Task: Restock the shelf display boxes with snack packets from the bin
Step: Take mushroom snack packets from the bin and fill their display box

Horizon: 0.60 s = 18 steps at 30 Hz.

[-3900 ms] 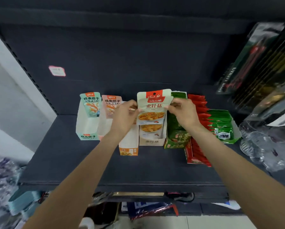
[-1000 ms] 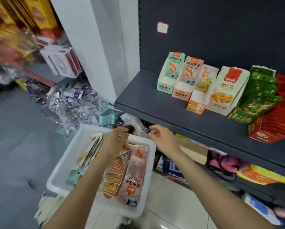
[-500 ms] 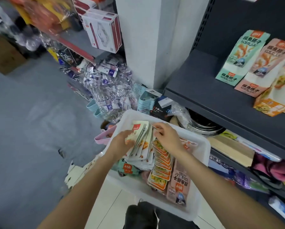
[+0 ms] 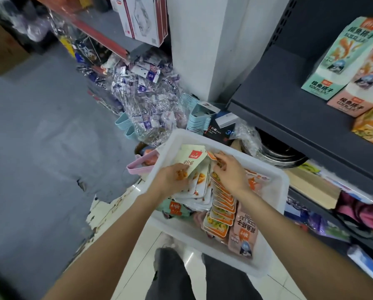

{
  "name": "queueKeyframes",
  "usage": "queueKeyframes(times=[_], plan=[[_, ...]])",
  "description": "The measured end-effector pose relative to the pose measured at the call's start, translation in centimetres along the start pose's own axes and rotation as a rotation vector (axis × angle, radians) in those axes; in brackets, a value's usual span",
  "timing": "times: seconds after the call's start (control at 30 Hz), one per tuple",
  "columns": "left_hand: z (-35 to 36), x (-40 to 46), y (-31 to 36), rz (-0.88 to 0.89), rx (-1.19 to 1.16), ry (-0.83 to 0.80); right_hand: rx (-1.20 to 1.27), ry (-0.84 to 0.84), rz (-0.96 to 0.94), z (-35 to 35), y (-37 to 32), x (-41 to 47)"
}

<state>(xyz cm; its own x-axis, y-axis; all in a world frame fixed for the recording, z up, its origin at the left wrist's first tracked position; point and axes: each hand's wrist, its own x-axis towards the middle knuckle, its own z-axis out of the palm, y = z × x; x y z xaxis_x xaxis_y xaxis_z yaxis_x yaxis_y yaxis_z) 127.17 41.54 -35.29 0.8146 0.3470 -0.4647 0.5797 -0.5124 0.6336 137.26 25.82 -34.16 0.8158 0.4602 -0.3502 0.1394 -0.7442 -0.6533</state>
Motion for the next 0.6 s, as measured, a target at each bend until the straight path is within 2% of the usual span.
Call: queueKeyframes(times=[0.1, 0.2, 0.37, 0.5, 0.6], plan=[[-1.6, -0.1, -0.4, 0.129, -0.095, 0.044, 0.066, 0.063, 0.036, 0.4, -0.7, -0.3], [-3.0, -0.4, -0.7, 0.261, -0.070, 0.121, 0.133, 0.134, 0.062, 0.8, -1.9, -1.3], [-3.3, -1.8, 0.9, 0.483, -0.050, -0.006, 0.506, 0.154, 0.092, 2.2, -5.1, -2.9], [-2.9, -2.6, 1.1, 0.472, -0.046, -0.232, 0.615, 0.245, 0.162, 2.4, -5.3, -3.1], [-3.1, -2.0, 0.1, 0.398, -0.095, -0.220, 0.547, 0.295, 0.194, 1.7, -4.4, -3.7]])
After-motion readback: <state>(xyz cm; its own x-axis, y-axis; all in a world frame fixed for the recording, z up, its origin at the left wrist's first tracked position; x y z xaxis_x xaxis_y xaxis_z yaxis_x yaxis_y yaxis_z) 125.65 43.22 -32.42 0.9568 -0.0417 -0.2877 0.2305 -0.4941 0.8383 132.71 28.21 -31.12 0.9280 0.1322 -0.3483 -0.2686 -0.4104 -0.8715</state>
